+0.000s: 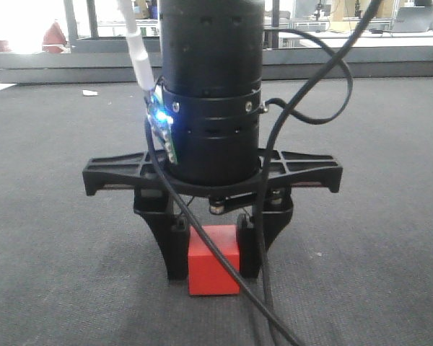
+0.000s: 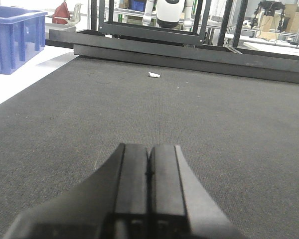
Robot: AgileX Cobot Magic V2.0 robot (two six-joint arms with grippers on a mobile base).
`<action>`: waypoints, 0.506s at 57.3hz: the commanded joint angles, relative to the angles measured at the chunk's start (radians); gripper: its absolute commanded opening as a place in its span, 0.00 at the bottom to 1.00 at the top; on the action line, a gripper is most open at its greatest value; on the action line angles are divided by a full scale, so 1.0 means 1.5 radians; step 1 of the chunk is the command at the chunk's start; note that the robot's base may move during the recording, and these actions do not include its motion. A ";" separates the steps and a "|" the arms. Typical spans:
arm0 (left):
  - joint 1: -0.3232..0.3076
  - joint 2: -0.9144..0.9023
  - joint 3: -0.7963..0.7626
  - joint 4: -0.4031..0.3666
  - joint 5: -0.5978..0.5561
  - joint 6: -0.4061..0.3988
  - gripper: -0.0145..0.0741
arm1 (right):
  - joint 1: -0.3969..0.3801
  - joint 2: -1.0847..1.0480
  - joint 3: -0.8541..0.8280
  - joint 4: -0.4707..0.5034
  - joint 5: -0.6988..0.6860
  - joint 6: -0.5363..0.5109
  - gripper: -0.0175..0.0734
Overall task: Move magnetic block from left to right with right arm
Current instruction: 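Close the right gripper on the red cube and lift it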
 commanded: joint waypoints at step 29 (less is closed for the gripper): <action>-0.005 -0.008 0.005 -0.001 -0.053 0.000 0.02 | -0.118 -0.285 0.192 0.001 -0.162 -0.245 0.58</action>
